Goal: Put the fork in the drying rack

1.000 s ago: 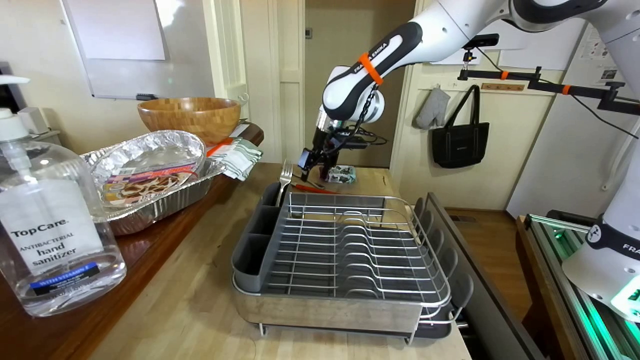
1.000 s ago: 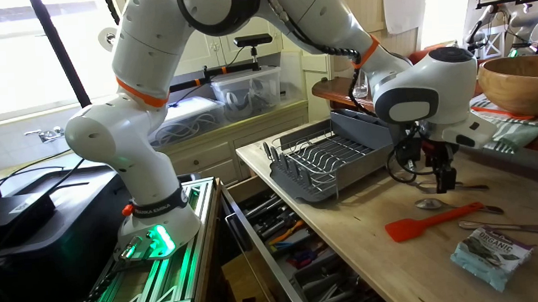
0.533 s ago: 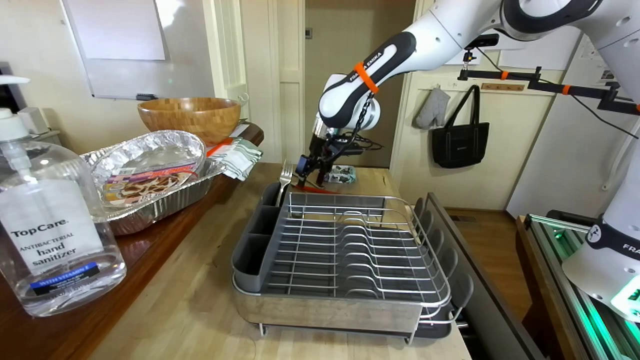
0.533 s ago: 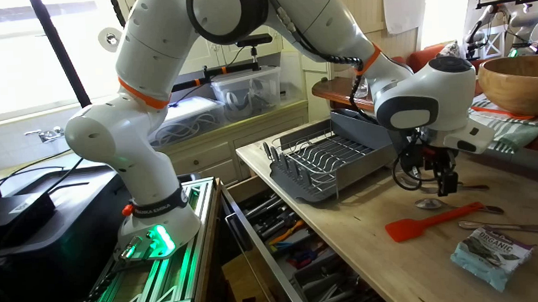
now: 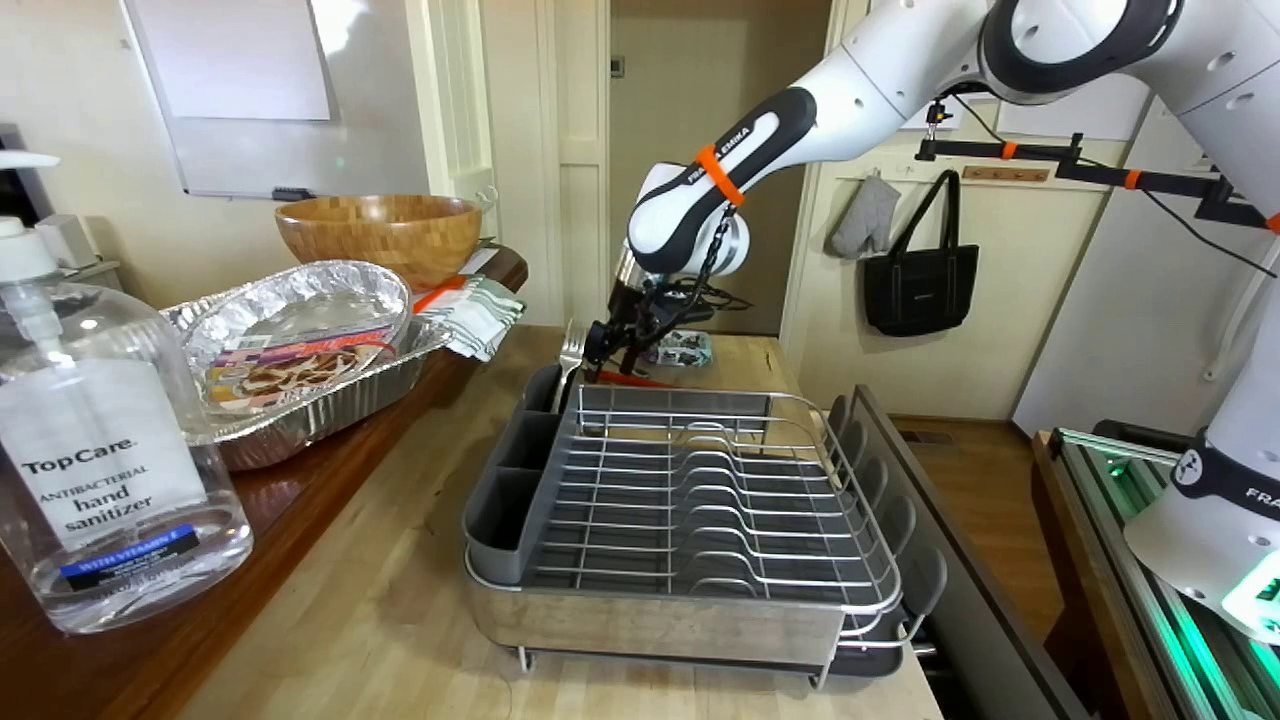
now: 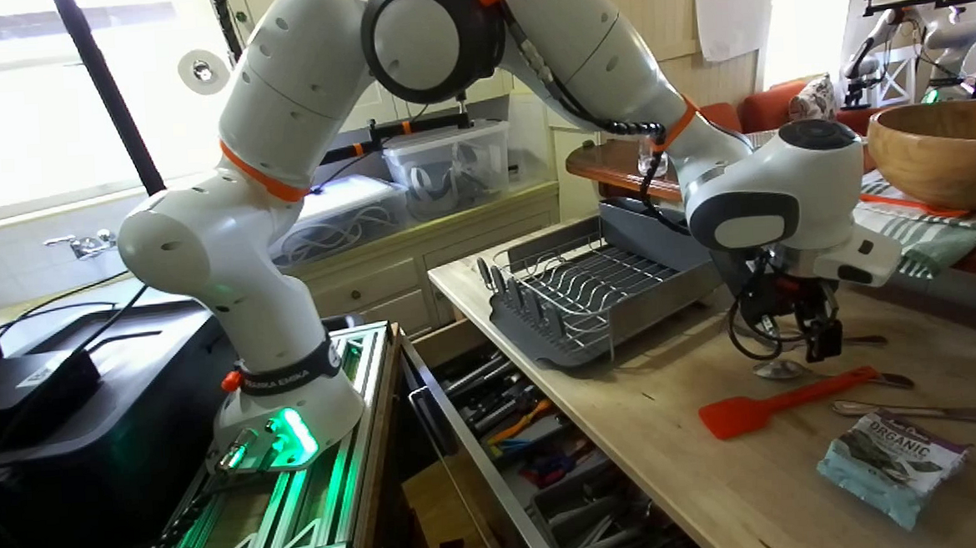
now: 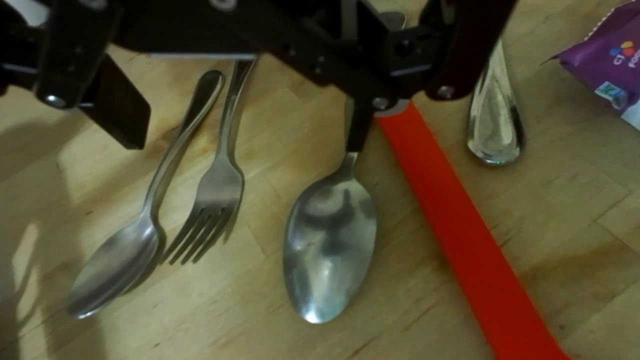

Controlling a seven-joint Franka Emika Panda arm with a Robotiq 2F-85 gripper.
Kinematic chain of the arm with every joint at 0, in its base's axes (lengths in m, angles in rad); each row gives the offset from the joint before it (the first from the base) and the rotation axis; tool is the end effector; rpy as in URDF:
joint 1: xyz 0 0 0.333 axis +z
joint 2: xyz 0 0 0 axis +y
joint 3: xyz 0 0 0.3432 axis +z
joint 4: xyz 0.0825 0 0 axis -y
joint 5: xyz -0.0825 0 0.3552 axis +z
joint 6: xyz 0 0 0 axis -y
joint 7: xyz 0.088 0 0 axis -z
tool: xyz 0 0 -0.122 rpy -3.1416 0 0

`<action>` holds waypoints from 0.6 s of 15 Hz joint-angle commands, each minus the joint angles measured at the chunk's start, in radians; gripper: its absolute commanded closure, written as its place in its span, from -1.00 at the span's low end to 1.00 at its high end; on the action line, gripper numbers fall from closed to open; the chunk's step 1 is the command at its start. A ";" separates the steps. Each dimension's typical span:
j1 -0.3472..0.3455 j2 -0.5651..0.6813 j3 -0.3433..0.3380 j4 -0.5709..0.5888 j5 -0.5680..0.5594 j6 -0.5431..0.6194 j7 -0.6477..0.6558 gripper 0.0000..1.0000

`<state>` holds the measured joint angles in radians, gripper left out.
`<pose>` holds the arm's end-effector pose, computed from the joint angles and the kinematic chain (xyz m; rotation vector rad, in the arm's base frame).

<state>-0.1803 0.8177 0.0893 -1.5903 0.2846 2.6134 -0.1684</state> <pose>0.7123 -0.0805 0.1985 -2.9078 0.2763 -0.3377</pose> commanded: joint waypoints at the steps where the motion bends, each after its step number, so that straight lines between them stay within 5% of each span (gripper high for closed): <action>1: -0.009 0.061 0.008 0.064 -0.027 0.024 -0.021 -1.00; 9: 0.005 0.117 -0.005 0.137 -0.096 0.000 -0.031 -0.90</action>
<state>-0.1797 0.8924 0.0891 -1.5044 0.2222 2.6187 -0.1980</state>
